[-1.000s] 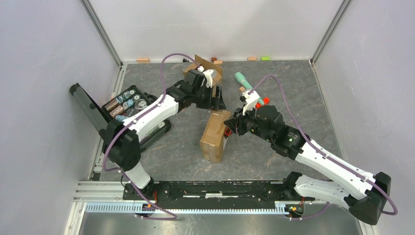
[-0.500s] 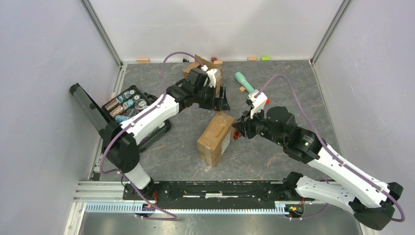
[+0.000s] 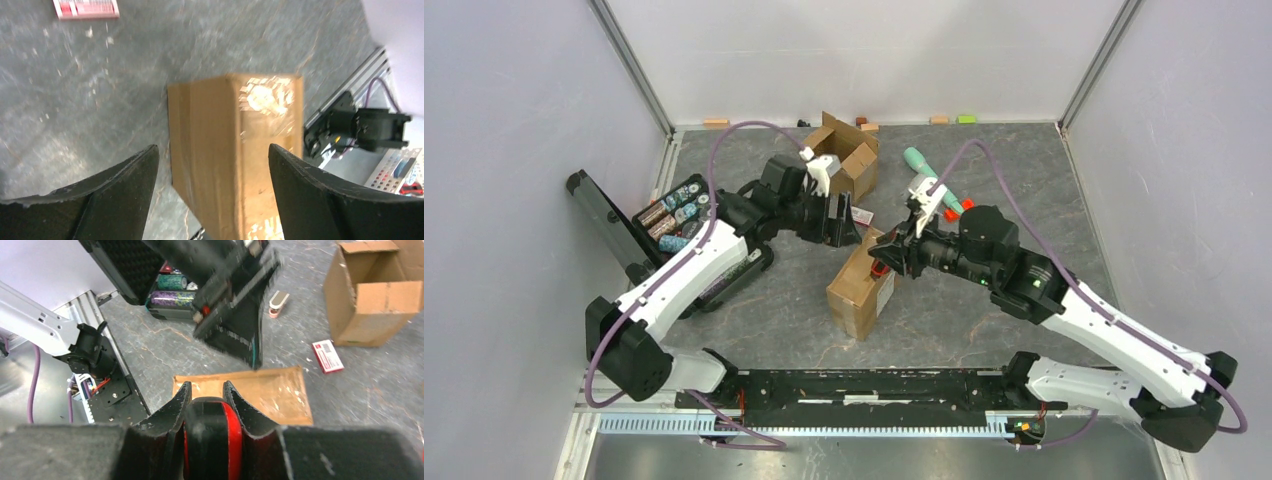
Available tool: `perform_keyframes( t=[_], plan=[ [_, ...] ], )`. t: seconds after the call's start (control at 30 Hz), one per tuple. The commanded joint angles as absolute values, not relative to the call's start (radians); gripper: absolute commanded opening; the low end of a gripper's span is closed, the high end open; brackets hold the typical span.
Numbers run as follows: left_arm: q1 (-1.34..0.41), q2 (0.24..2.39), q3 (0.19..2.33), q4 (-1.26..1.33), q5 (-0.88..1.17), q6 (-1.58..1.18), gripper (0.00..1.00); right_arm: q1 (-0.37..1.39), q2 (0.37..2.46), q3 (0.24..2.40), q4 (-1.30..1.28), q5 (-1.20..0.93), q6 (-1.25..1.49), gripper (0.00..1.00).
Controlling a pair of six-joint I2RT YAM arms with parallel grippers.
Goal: Unpack the express box
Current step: Cut the express box at the center of the board.
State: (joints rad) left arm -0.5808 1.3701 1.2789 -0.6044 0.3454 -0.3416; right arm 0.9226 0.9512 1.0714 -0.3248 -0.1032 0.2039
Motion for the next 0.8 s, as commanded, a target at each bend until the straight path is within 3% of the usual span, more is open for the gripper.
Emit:
perform_keyframes(
  t=[0.0,0.4,0.77],
  plan=[
    [-0.585,1.316,1.156,-0.587,0.425,-0.311,0.86,0.974,1.000,1.105,-0.165,-0.127,0.199,0.00],
    [-0.584,1.246,0.975,-0.450,0.451,-0.434,0.84,1.072,1.030,0.981,0.068,-0.031,0.294,0.00],
    [-0.583,1.227,0.934,-0.451,0.446,-0.437,0.83,1.124,0.971,0.841,0.201,0.106,0.315,0.00]
  ],
)
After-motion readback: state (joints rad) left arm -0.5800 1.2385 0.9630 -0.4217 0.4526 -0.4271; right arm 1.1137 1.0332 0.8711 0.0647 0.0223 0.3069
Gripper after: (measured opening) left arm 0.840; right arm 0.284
